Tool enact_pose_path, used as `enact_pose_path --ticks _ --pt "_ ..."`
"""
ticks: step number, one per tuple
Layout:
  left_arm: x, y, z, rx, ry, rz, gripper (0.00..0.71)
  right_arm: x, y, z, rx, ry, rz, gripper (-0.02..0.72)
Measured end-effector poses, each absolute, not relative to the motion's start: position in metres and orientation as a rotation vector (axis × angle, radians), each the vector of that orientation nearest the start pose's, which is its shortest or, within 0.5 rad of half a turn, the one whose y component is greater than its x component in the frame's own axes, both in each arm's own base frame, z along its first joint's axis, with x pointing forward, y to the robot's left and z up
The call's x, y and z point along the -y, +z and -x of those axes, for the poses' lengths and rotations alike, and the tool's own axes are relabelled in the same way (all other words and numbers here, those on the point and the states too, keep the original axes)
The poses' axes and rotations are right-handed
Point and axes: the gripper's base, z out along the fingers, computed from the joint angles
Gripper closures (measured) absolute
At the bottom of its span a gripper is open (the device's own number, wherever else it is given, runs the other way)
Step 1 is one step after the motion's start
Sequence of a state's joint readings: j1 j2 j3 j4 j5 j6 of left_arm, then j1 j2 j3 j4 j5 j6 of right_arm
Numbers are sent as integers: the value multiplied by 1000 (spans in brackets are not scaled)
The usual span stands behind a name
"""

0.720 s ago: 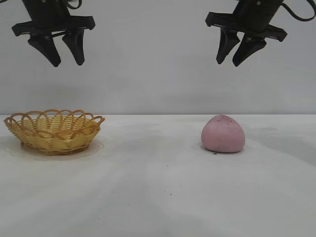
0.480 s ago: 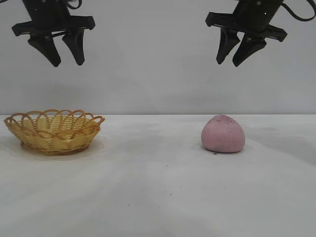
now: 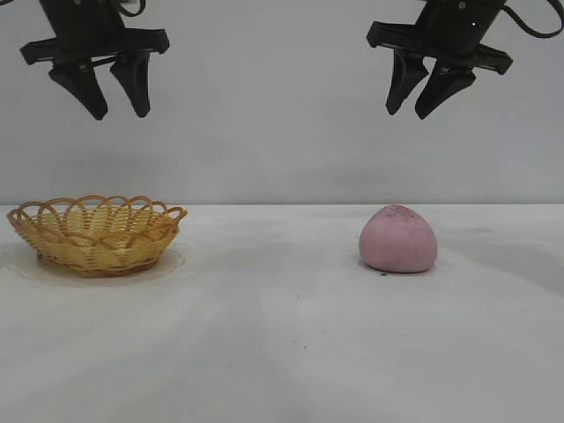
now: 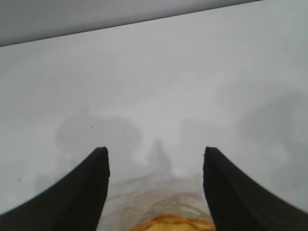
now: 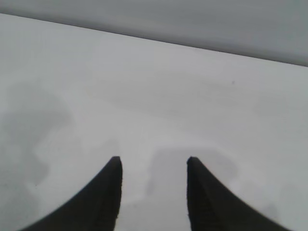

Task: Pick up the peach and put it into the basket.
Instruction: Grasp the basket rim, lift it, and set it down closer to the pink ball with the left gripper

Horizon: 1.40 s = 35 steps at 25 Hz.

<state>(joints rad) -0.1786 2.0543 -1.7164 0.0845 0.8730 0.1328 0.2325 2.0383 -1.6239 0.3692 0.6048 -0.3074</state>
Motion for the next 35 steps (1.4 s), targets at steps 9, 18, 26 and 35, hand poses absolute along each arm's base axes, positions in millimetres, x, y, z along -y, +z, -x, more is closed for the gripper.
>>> enact_pose_path --ticks 9,18,26,35 --pt "56 197 -443 -2871 73 -522 332 -125 228 -444 -2457 358 378 437" --pt "53 161 -447 -2950 -6 -569 332 -125 227 -444 -2462 359 381 437" --pt "62 149 -448 -2970 -150 -561 639 -125 227 -444 -2462 359 381 437" --pt "82 149 -443 -3021 -527 -74 710 -125 227 -443 -2472 359 399 437"
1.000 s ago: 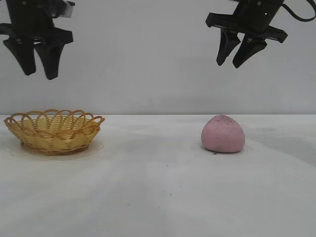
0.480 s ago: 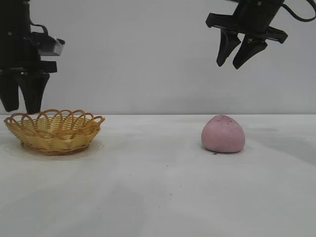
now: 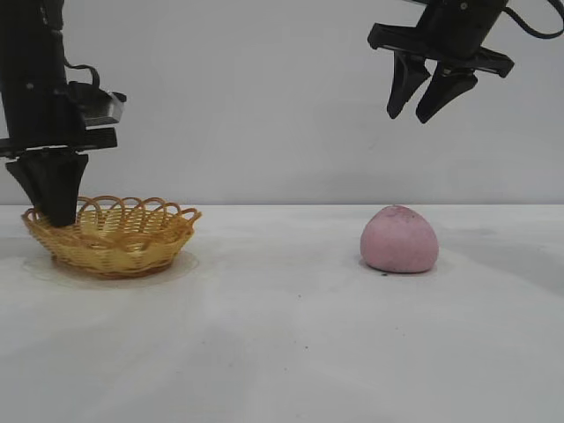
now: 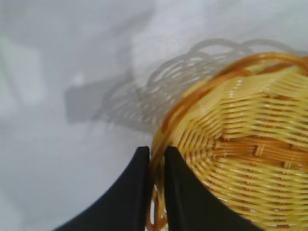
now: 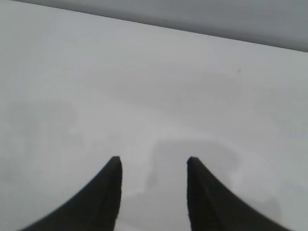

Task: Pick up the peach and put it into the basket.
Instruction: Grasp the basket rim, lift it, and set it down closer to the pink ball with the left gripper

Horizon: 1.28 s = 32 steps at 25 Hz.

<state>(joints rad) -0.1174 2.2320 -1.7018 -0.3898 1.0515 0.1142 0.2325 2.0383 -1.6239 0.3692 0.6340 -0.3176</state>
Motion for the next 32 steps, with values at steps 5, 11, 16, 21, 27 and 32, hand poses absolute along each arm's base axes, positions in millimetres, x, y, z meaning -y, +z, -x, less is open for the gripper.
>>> enact_pose_path --ticks 5,11,16,21,27,32 --pt "105 152 -426 -2940 -548 90 710 -125 226 -442 -2482 358 418 437" --pt "126 146 -399 -2943 -558 157 710 -125 226 -441 -2487 367 414 437" --pt "126 136 -379 -2920 -611 287 710 -125 225 -440 -2496 370 418 437" --pt "126 135 -376 -2911 -620 233 639 -125 225 -440 -2496 370 419 437" --pt "121 146 -373 -2902 -615 147 389 -125 225 -440 -2498 371 420 437" --pt "110 185 -373 -2768 -533 10 354 -125 225 -440 -2498 371 420 437"
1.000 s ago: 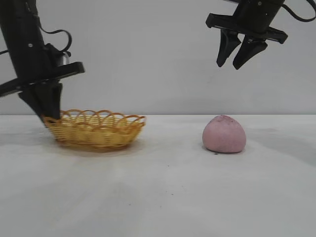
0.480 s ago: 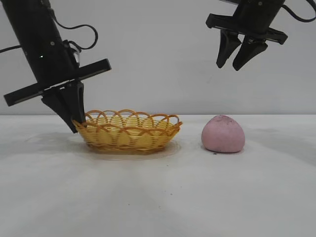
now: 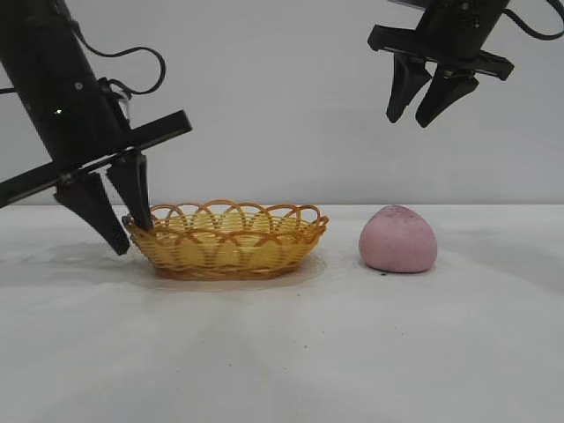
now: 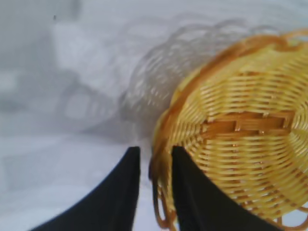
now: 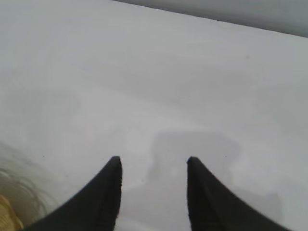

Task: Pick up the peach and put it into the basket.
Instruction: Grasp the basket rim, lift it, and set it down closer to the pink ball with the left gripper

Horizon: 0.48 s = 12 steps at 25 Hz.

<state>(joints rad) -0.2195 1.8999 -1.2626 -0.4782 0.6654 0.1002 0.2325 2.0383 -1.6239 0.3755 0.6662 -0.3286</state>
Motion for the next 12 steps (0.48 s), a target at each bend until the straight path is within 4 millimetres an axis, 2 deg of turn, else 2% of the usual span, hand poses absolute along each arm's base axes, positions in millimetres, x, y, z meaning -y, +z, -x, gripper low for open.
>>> enact_pose_path --ticks 1,2,5,9,12 --pt "106 192 -374 -2729 -501 -17 354 -125 225 -440 -2498 371 420 437" --pt "104 200 -376 -2699 -469 -44 313 -125 225 -440 -2498 371 420 437" --pt "88 207 -385 -2661 -352 -106 329 -125 225 -440 -2500 371 421 437" --pt "47 206 -392 -2671 -45 -235 329 -125 225 -440 -2504 373 422 437" --pt "19 205 -392 -2703 88 -209 329 -125 225 -440 -2504 373 422 437"
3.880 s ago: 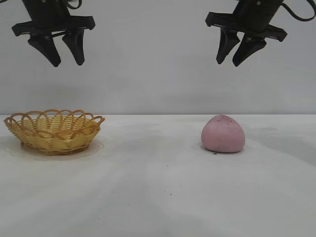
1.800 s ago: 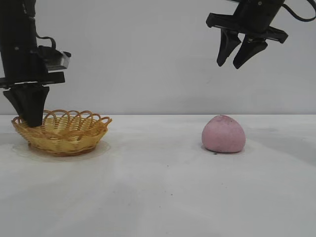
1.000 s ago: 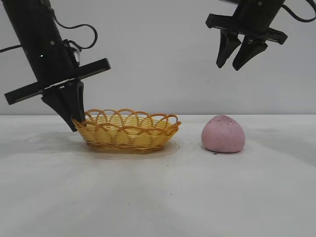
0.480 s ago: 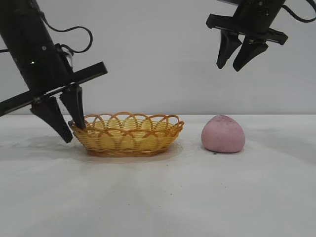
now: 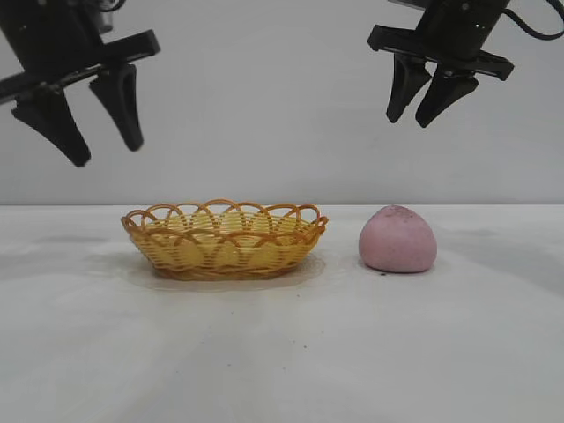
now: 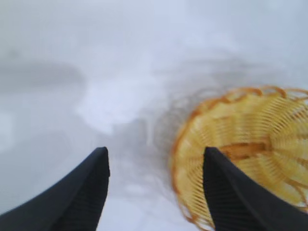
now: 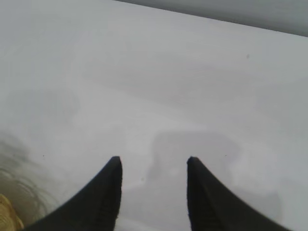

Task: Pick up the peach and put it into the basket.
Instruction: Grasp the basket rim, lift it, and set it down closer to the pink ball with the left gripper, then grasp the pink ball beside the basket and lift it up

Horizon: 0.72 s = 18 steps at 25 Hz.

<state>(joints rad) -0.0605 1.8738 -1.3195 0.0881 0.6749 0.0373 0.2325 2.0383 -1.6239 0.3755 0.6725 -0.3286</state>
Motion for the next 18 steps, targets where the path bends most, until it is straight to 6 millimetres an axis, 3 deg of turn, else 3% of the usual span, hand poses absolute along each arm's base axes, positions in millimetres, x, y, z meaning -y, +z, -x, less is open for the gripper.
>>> enact_pose_path --ticks 6,10,13,18 --pt "-15 207 -389 -2732 145 -121 329 -126 225 -439 -2505 376 421 437" --pt "-13 243 -380 -2641 96 -73 329 -126 225 -439 -2513 378 425 437" --pt "-11 288 -353 -2531 77 -59 329 -126 224 -438 -2522 381 429 437" --pt "-8 327 -280 -2463 50 -38 329 -126 224 -438 -2523 382 429 437"
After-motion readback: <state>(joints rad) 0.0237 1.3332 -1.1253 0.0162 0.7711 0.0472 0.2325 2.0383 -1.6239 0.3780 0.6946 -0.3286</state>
